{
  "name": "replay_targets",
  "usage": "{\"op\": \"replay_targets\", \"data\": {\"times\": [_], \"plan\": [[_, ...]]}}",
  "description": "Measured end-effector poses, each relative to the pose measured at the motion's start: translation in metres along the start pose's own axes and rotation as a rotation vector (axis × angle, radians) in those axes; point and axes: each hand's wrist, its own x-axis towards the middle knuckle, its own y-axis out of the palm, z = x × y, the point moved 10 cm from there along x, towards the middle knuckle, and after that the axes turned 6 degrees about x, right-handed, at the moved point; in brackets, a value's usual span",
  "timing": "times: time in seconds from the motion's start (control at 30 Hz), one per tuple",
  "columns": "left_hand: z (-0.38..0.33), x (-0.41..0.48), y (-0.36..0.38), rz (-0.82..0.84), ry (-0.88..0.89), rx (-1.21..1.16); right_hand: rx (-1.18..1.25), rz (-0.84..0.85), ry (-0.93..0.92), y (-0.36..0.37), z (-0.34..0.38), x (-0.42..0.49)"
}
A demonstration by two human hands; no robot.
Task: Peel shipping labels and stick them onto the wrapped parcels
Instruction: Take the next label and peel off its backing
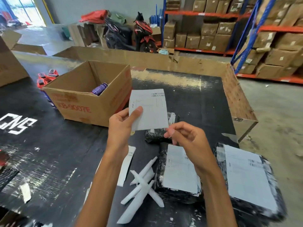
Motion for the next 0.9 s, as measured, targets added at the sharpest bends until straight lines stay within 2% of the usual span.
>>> {"op": "replay_targets", "data": {"times": [0.53, 0.67, 0.9], "plan": [[0.015, -0.002, 0.003, 0.006, -0.035, -0.039, 0.022, 0.005, -0.017, 0.002, -0.004, 0.003], [0.021, -0.002, 0.01, 0.053, -0.063, -0.017, 0.066, 0.027, -0.026, 0.001, -0.004, 0.003], [0.037, -0.002, 0.026, 0.15, -0.095, 0.206, 0.142, 0.037, -0.071, -0.002, -0.002, 0.004]]}}
